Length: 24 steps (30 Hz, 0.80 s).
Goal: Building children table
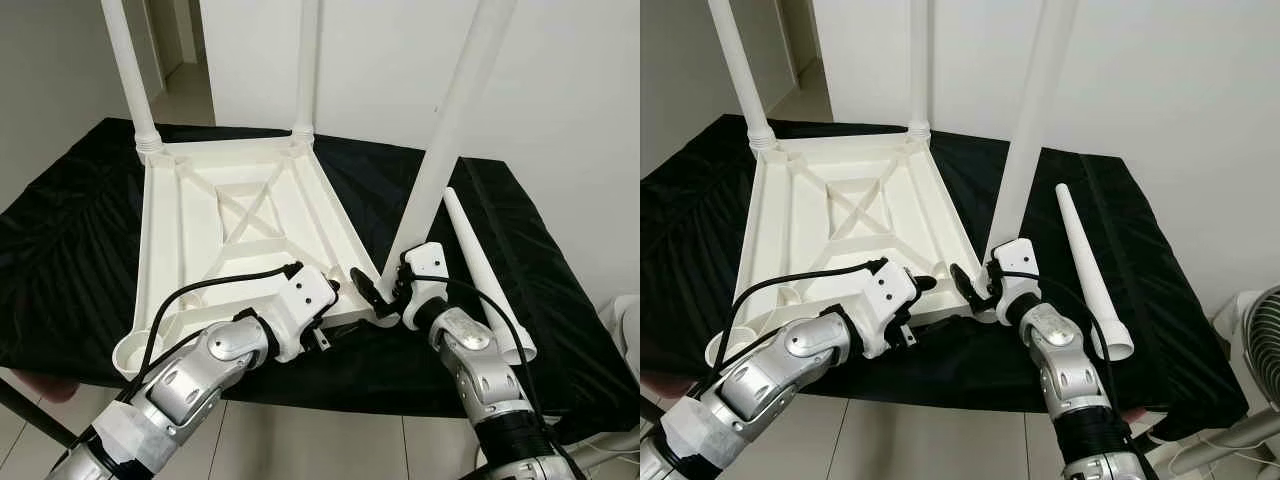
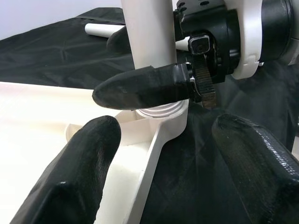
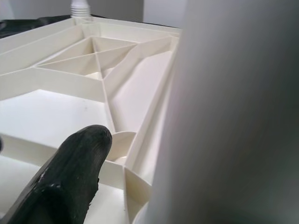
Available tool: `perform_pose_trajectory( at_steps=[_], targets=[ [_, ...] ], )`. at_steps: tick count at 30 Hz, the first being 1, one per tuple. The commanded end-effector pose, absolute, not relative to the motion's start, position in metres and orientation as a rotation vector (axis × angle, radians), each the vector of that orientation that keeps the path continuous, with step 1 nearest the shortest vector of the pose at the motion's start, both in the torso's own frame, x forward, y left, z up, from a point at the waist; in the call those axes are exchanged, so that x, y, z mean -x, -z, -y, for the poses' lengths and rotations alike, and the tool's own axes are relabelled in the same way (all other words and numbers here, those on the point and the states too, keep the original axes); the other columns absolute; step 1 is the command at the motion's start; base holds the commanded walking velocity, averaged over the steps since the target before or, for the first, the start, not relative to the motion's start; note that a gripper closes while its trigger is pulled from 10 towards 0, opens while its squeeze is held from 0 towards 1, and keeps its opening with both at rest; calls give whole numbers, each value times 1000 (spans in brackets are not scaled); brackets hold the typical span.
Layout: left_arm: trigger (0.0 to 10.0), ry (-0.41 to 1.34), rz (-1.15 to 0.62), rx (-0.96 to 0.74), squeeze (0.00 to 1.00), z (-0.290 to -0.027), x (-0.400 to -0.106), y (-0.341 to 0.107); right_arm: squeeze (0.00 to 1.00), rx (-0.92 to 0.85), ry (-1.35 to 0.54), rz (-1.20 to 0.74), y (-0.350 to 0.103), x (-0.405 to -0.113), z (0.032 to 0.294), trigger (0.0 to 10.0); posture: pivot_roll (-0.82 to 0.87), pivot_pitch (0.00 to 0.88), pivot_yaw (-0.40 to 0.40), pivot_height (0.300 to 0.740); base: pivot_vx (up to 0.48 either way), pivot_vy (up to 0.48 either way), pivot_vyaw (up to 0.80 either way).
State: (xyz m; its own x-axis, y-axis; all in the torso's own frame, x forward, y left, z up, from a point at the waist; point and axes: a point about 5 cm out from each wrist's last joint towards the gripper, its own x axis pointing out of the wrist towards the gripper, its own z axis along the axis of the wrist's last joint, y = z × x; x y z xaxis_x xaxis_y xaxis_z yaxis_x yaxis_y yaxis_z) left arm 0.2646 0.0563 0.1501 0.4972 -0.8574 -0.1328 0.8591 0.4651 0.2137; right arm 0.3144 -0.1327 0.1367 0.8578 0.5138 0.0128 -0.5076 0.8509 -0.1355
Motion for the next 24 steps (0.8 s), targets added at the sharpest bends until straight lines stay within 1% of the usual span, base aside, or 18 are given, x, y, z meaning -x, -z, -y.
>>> perform_pose_trajectory(
  at_steps=[1,2,7,18,19,20,24],
  targets=[
    [10000,1243,-21,-277,0,-51,-256,-151,0,127,-561,31,-134,-316,132,7765,-39,0,-47,740,0,0,0],
    [10000,1243,-22,-276,0,-51,-255,-150,0,120,-577,18,-131,-315,134,0,-37,0,-47,740,0,0,0],
    [10000,1241,-26,-271,0,-52,-254,-150,0,114,-602,0,-126,-312,136,0,-39,0,-47,740,0,0,0],
    [10000,1250,-24,-264,0,-49,-254,-150,0,40,-577,11,-122,-303,134,0,-58,0,-45,740,0,0,0],
    [10000,1253,-23,-264,0,-49,-254,-151,0,29,-539,15,-123,-302,133,8314,-58,0,-45,740,0,0,0],
    [10000,1253,-22,-265,0,-49,-254,-151,0,24,-509,16,-125,-302,131,10000,-59,0,-48,740,0,0,0],
    [10000,1252,-22,-266,0,-49,-255,-151,0,33,-450,0,-125,-303,129,10000,-63,0,-49,740,0,0,0]
  ],
)
